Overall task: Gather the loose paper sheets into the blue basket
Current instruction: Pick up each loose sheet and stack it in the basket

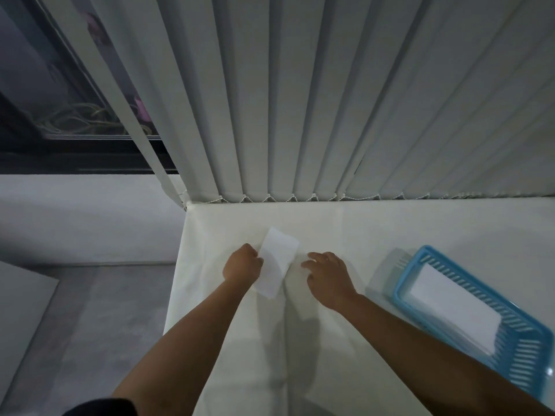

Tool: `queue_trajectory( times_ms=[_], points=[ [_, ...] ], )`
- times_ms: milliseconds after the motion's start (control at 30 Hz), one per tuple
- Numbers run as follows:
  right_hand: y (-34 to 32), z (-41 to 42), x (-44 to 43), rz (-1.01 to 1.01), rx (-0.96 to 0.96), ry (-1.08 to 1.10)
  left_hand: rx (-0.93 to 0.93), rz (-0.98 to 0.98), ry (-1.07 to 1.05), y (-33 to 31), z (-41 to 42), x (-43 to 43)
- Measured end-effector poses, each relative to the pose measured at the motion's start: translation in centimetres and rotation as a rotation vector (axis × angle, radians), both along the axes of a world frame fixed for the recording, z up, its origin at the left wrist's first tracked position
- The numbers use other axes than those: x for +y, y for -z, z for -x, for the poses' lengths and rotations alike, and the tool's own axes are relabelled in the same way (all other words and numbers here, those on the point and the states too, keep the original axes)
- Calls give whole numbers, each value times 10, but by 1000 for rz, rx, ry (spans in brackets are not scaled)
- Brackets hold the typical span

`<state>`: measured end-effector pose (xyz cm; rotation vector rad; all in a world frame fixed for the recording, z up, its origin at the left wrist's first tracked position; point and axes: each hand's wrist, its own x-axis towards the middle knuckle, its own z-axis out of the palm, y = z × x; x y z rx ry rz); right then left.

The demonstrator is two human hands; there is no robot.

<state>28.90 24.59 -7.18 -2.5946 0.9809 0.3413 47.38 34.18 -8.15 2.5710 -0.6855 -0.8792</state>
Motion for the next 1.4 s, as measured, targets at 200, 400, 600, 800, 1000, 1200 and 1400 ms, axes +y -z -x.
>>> queue_trajectory(
  times_ms=[200,400,600,800,1000,1200,1400],
  points=[
    [-8,20,33,-247,-199,413,148,122,-67,-6,0,-1],
    [-34,9,65,-860,-371,891,593,447,-319,-28,15,5],
    [-46,-1,73,-1107,-541,1135,847,625,-398,-46,47,15],
    [-50,13,68,-933,-645,1024,931,662,-436,-46,59,27],
    [-59,41,60,-776,-625,938,914,709,-535,-57,52,12],
    [-75,80,45,-563,-625,955,1033,757,-439,-83,68,-22],
    [-80,133,27,-438,-643,968,877,601,-108,-102,107,-53]
  ],
)
